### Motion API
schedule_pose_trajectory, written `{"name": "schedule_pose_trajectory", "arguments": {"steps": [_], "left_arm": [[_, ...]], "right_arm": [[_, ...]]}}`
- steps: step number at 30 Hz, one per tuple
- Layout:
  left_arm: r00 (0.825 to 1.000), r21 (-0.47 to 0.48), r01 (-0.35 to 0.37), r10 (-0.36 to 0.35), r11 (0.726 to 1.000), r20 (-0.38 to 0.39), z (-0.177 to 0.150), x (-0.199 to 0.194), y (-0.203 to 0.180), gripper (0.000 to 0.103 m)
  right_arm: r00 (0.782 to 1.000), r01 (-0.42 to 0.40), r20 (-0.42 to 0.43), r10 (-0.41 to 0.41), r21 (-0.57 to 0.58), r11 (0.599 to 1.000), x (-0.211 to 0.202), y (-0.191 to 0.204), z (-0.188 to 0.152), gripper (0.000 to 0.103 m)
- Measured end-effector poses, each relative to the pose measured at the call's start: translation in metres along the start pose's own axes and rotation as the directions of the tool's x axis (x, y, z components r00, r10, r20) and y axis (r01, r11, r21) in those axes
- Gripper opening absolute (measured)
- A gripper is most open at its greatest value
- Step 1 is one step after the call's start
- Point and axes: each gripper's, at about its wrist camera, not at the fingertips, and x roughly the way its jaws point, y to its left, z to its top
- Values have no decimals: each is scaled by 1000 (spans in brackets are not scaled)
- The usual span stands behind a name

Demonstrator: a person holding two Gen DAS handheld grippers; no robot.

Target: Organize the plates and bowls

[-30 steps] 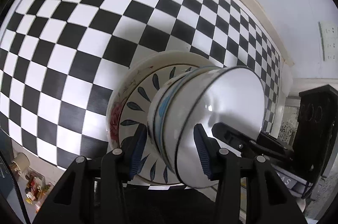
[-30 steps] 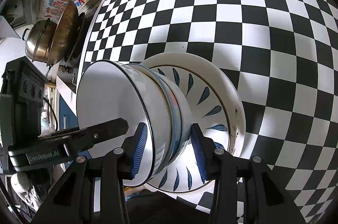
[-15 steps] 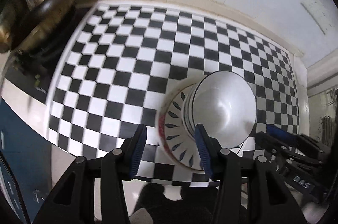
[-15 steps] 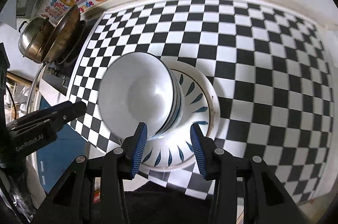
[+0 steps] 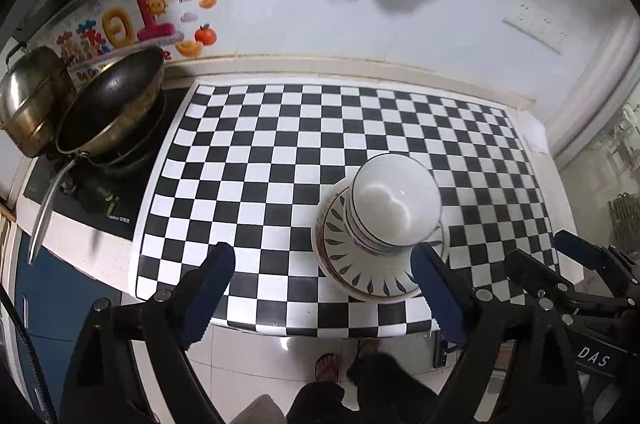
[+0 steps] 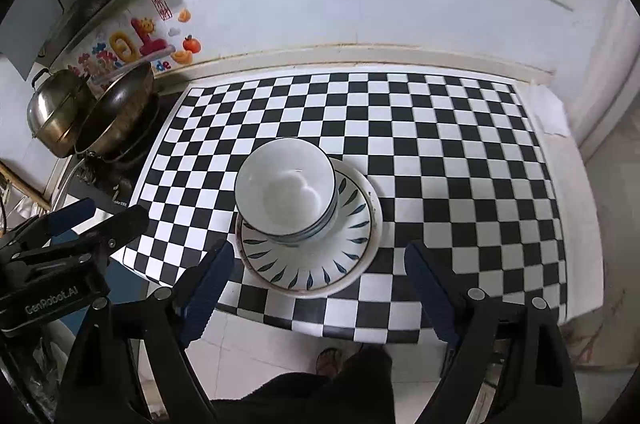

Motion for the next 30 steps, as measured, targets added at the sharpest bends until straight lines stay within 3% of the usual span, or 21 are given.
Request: {"name": "schedule_pose_trajectory", "arguments": {"steps": [8, 18, 30], "left_arm": [[995, 14, 20, -21, 1000, 96, -20, -64, -12, 90], [978, -2, -41, 41, 999, 203, -67, -151, -27, 90], [957, -17, -95, 96, 995, 273, -126, -216, -39, 90]], "right_arm": [[993, 6, 114, -8, 14, 1000, -74, 1, -28, 91], [964, -5, 266, 11, -22, 1000, -185, 5, -73, 93], [940, 14, 340, 12, -74, 997, -262, 18, -142, 94]]}}
